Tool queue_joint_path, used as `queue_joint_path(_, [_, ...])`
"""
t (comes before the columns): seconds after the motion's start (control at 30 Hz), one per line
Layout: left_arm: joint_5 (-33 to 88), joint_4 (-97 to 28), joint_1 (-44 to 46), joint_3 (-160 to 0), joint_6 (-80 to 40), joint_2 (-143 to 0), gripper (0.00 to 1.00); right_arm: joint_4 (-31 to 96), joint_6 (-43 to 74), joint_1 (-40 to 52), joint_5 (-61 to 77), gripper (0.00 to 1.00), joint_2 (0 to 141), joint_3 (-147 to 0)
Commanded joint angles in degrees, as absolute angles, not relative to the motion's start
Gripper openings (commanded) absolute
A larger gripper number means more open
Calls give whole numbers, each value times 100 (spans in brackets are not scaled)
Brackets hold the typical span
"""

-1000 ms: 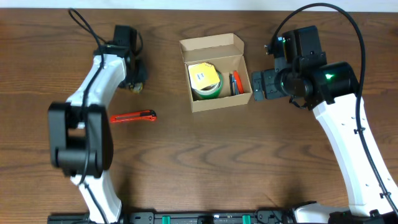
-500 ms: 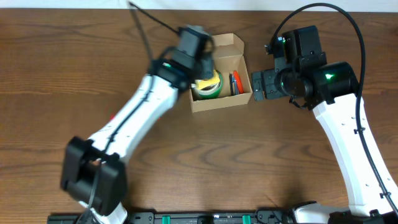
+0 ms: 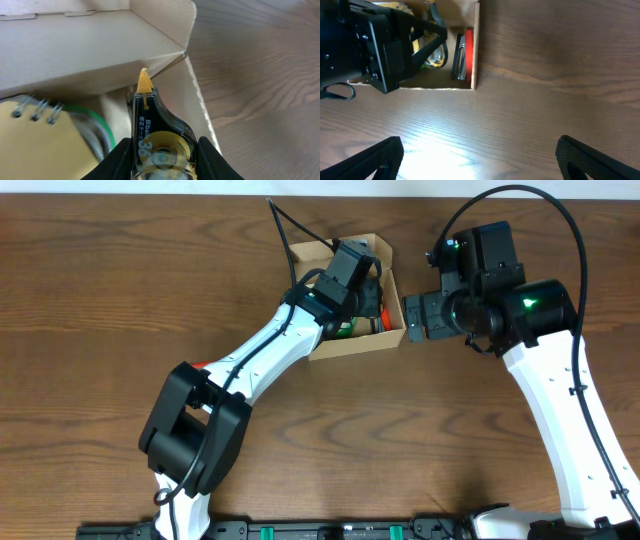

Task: Pack container
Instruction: 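Carry the correction tape into the box and release it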

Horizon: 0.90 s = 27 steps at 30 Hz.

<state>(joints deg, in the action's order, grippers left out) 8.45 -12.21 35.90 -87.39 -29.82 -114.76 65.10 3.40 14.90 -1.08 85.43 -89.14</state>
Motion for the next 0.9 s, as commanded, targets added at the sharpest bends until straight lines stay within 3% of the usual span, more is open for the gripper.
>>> queue_joint_path(0.0, [880,-1168,3559,-8764,-2982,-11546,27,6512,290,1466,-167,99,8438,-8910])
queue_joint_path(0.07, [829,-1146,3535,-8764,-2980,-11544,40,6512,290,1466,-167,99,8438,-8910])
queue_joint_path(0.3, [847,-1212,3406,-8993,-2827,-11537,55,6512,290,1466,-167,99,8438,-8910])
queue_joint_path(0.57, [781,-2106,3330,-9411,-2283,-11074,50,6512,290,1466,-169,99,8438,-8910])
queue_joint_path(0.87, [-548,-3927,3269,-9435,-1844,-9487,45,6453,292,1466,-104,99,8438,-8910])
